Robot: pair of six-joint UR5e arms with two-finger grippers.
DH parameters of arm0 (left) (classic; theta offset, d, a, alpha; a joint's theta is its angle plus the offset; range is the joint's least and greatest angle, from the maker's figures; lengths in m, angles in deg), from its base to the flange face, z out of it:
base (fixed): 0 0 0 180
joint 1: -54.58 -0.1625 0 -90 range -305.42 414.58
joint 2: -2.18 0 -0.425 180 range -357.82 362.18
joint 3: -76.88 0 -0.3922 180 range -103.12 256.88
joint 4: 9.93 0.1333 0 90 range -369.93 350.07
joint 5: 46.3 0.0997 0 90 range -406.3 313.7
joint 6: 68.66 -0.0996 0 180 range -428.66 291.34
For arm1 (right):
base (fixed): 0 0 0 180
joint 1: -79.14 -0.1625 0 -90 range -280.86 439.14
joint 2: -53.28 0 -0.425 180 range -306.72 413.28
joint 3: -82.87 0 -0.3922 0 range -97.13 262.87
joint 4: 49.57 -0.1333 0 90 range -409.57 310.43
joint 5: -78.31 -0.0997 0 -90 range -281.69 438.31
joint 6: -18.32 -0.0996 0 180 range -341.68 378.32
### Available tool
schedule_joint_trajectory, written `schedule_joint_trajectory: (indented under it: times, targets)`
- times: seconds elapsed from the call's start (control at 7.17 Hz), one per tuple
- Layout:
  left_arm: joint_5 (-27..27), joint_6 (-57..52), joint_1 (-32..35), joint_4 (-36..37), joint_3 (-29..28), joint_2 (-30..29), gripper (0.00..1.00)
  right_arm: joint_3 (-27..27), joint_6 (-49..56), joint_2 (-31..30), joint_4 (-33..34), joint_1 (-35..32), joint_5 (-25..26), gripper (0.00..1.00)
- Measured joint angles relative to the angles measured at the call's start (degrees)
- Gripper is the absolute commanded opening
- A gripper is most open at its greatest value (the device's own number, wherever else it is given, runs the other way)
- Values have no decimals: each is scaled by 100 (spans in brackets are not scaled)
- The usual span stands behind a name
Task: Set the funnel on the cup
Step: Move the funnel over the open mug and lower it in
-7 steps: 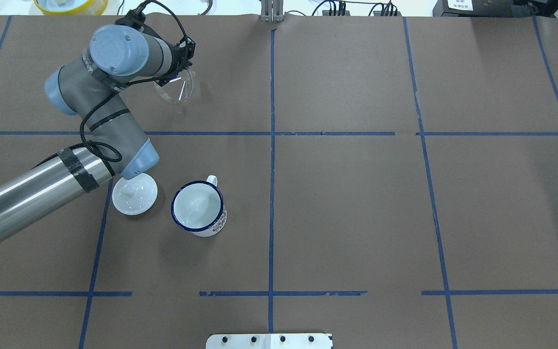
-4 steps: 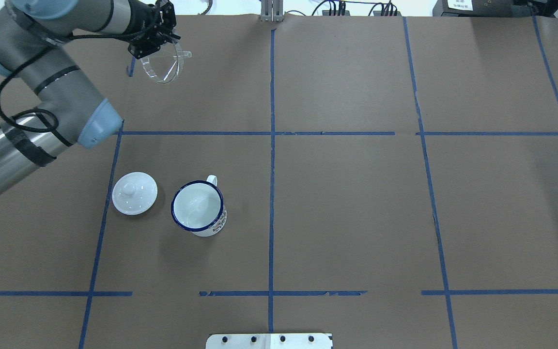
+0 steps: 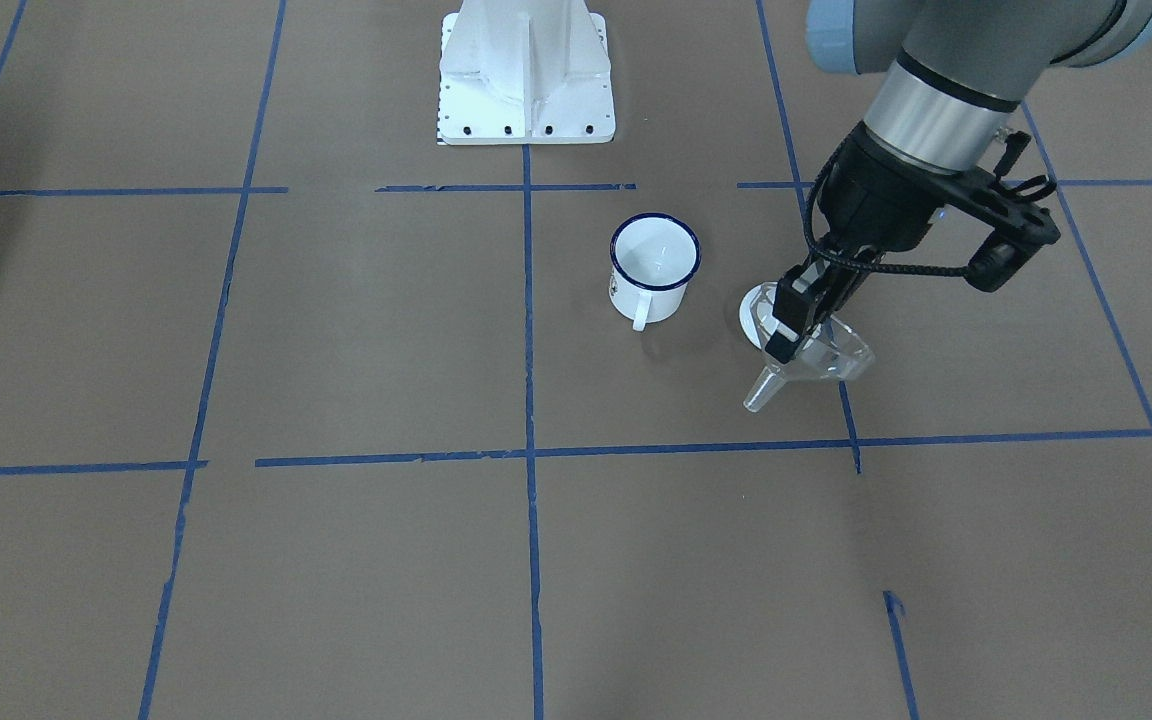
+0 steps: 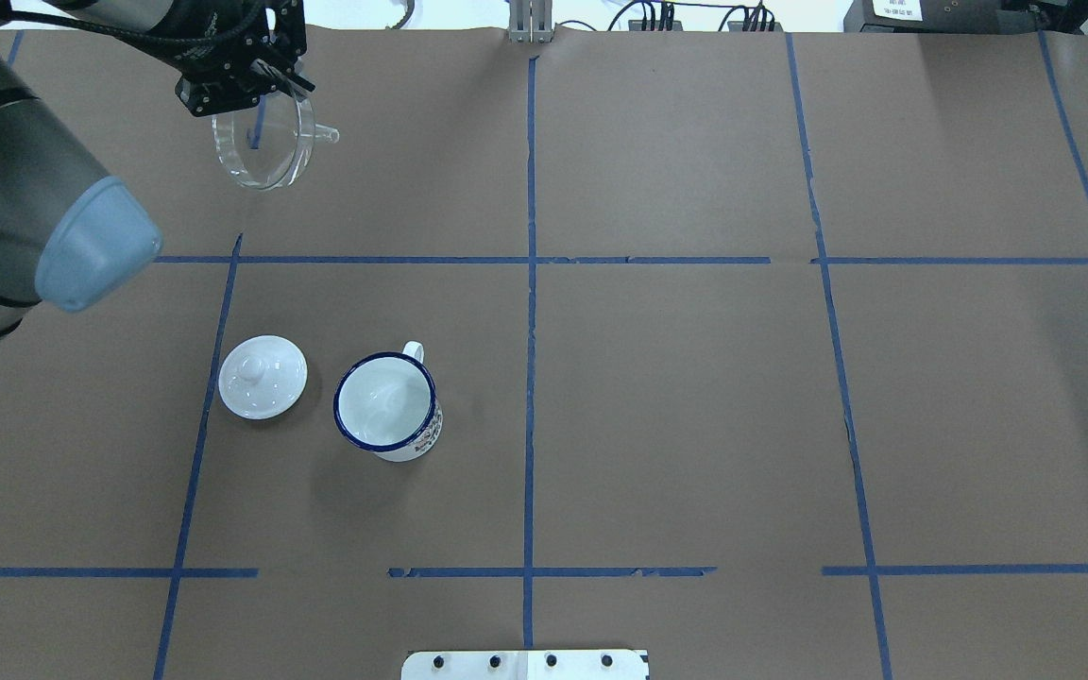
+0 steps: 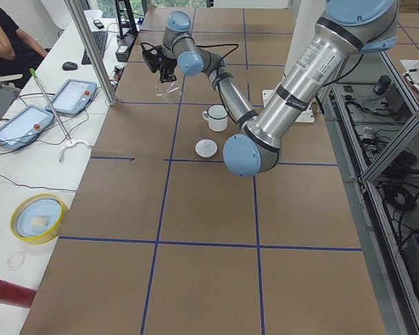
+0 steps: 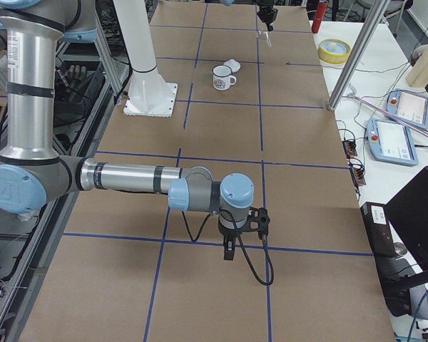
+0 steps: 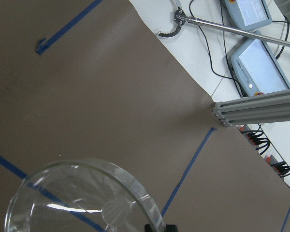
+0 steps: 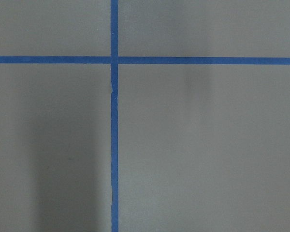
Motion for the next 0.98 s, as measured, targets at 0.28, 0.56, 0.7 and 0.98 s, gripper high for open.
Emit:
schedule_joint_trajectory:
  times: [0.28, 0.56, 0.7, 0.98]
  targets:
    - [386, -148, -882, 1151, 474, -155, 0, 0, 0, 0, 0, 0, 0, 100]
    - [1038, -188, -1877, 2098, 638, -407, 0, 0, 0, 0, 0, 0, 0, 100]
    - [1217, -233, -2199, 2415, 646, -504, 0, 0, 0, 0, 0, 0, 0, 100]
    - [1518, -428, -2558, 2816, 588, -585, 0, 0, 0, 0, 0, 0, 0, 100]
